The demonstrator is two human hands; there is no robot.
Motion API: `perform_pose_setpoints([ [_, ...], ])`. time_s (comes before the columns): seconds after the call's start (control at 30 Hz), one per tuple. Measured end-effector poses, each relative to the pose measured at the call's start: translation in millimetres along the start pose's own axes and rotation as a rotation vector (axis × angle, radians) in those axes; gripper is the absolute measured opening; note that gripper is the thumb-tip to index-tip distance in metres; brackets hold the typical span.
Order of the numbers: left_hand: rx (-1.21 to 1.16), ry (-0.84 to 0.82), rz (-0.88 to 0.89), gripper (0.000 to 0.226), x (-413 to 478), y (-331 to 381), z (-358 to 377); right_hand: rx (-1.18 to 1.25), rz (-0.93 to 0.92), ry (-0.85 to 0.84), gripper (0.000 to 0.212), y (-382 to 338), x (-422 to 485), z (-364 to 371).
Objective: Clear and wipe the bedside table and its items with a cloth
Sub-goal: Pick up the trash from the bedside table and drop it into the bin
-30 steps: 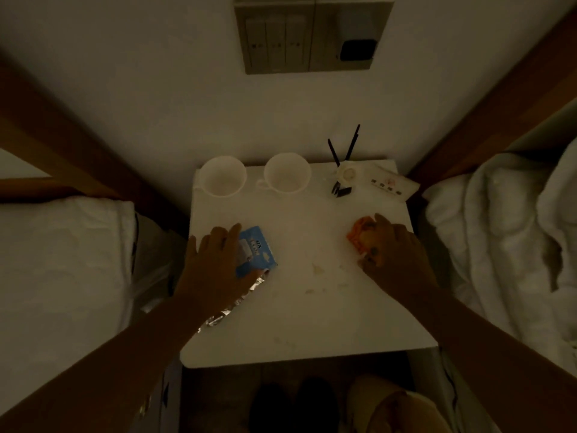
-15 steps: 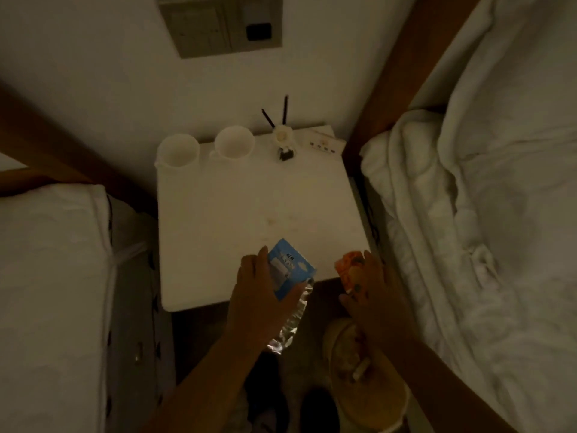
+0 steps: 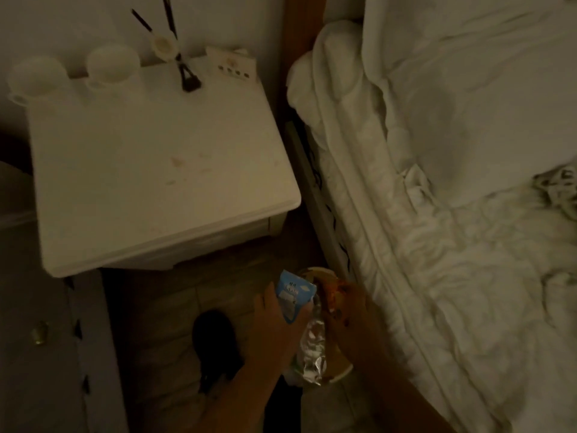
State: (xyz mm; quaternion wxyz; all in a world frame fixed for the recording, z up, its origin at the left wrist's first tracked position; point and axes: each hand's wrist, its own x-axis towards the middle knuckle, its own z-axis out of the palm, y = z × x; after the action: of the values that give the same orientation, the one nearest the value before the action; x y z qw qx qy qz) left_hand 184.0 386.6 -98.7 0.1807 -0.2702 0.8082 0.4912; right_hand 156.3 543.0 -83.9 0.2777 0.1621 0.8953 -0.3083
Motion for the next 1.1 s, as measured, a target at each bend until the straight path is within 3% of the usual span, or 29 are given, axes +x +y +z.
perform_pose_setpoints([
  [0.27, 0.15, -0.007, -0.036, 0.078, 13, -33, 50, 0.02, 0.103, -0.088, 0.063, 52, 18, 33],
  [0.4, 0.03, -0.069, -0.108, 0.07, 17, -44, 59, 0.081, 0.109, -0.165, 0.056, 62, 25, 42],
  [0.5, 0.0, -0.1, -0.128, 0.057, 20, -52, 64, 0.062, 0.127, -0.13, 0.058, 69, 31, 42],
  [0.63, -0.077, -0.252, -0.23, 0.049, 20, -57, 65, 0.095, 0.03, -0.206, 0.054, 74, 31, 36],
  [0.77, -0.069, -0.259, -0.183, 0.039, 19, -48, 53, 0.003, 0.021, -0.196, 0.045, 67, 28, 26],
  [0.9, 0.054, -0.257, -0.151, 0.037, 21, -21, 27, -0.015, 0.043, -0.255, 0.02, 45, 25, 13],
  [1.1, 0.217, -0.142, 0.026, 0.019, 23, 28, -37, 0.004, -0.04, -0.259, 0.033, -21, 13, -15],
])
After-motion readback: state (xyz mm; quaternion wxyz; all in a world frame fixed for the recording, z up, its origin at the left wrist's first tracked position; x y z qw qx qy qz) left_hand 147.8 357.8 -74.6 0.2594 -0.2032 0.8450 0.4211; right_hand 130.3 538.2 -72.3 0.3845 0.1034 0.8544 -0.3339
